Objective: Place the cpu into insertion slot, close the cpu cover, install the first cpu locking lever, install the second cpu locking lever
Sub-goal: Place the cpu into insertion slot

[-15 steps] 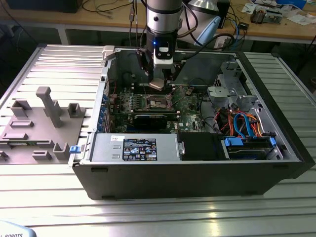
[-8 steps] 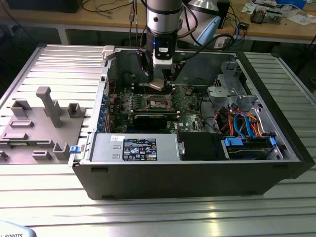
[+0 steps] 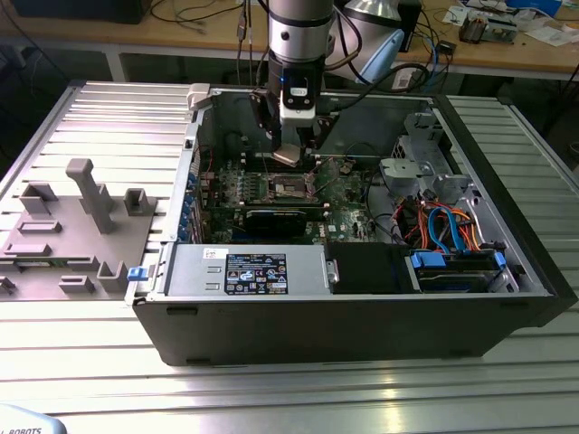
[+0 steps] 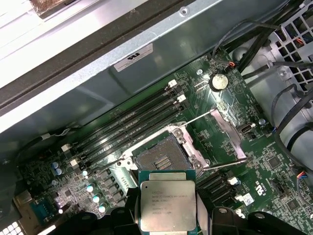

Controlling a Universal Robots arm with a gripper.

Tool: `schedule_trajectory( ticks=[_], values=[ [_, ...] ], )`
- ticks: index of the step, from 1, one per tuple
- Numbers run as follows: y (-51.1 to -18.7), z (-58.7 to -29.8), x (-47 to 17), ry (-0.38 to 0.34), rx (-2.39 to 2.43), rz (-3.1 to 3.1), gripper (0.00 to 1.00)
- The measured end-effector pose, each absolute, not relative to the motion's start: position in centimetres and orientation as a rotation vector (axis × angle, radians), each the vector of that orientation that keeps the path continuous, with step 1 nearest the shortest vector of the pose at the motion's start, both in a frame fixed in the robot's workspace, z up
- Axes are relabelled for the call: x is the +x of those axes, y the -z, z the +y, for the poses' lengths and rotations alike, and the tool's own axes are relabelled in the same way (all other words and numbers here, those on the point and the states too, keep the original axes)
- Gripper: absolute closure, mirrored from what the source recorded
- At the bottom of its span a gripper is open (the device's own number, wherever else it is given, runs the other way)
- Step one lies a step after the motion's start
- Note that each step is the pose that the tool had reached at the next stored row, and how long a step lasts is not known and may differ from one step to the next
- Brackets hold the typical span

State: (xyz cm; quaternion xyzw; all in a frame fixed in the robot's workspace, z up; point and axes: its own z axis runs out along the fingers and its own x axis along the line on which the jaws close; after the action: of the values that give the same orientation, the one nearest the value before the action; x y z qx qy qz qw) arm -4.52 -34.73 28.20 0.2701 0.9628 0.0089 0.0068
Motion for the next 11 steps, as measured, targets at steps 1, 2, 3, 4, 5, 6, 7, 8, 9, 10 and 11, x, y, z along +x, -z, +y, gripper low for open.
schedule_trajectory(
  ticks=[1,2,3,4,5,6,7,8,9,10,11],
  values=[
    [-28.2,-34.73,-4.52,-0.028,0.846,3.011,0.45],
    [-28.19,-34.73,-4.52,-0.027,0.848,3.011,0.45],
    [-28.18,-34.73,-4.52,-0.027,0.85,3.01,0.45],
    [-28.18,-34.73,-4.52,-0.027,0.851,3.01,0.45],
    [-28.17,-34.73,-4.52,-0.027,0.853,3.009,0.45],
    [-28.16,-34.73,-4.52,-0.027,0.855,3.009,0.45],
    [-28.16,-34.73,-4.52,-0.027,0.856,3.008,0.45],
    [-28.15,-34.73,-4.52,-0.027,0.859,3.007,0.45],
    [-28.14,-34.73,-4.52,-0.027,0.86,3.007,0.45],
    [-28.14,-34.73,-4.52,-0.026,0.861,3.007,0.45],
    [-28.13,-34.73,-4.52,-0.027,0.862,3.006,0.45]
  ],
)
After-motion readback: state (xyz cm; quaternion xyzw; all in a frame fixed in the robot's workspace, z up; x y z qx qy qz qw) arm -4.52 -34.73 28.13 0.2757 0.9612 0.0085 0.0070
